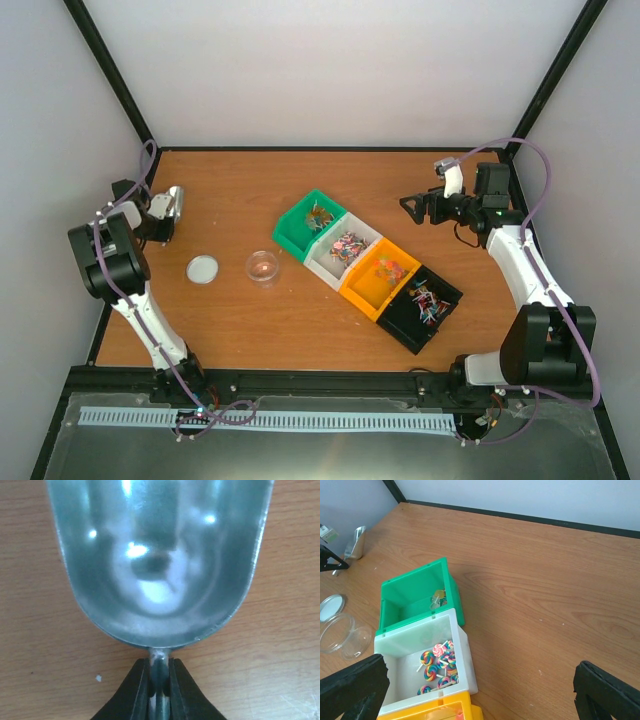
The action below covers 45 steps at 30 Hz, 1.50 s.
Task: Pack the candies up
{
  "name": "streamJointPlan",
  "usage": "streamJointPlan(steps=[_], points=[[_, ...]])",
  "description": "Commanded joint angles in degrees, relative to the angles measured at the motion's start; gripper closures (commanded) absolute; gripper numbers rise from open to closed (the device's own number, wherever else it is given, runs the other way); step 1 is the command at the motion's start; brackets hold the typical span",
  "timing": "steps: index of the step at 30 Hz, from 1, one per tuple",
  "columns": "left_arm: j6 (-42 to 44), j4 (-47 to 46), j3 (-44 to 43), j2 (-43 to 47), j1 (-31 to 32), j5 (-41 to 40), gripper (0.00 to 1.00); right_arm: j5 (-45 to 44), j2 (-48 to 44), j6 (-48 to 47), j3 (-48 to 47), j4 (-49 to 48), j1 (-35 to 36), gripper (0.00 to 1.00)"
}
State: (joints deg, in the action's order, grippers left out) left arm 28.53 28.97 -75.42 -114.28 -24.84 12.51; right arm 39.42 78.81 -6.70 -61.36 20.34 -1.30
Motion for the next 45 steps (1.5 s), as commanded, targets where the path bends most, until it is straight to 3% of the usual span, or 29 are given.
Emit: streamJointPlan(steps=[1,7,14,19,25,35,45], points=[[1.06,0.95,0.1,2.05,0.56,2.82,0.96,0.95,-0.39,-0.09,-0.75,-0.32,-0.19,0.0],[3.64,4.51,0.48,8.33,2.09,4.44,0.99,6.56,-0.27,-3.22,-2.26,2.68,-0.24,0.0],[16.94,20.53,-0.36,19.7,7.94,10.64,0.99,9.98,2.39,-9.84,-11.94,13.04,-0.19,0.0],[22.56,31.51,0.01,27.97,15.67,13.7,0.98,11.12,2.98,-14.35,-17.71,18.72,0.25,0.01],[25.35,38.9,3.07,37.35,31.61,14.02,0.95,11.33,3.31,-18.61,-22.36,23.73,4.16,0.08],[18.04,40.78,2.88,38.83,55.32,9.03,0.94,7.06,2.74,-24.42,-22.89,26.86,18.68,0.3],[13.42,40.09,1.91,35.59,67.33,4.7,0.93,4.61,4.24,-27.75,-21.87,29.24,31.29,0.45]])
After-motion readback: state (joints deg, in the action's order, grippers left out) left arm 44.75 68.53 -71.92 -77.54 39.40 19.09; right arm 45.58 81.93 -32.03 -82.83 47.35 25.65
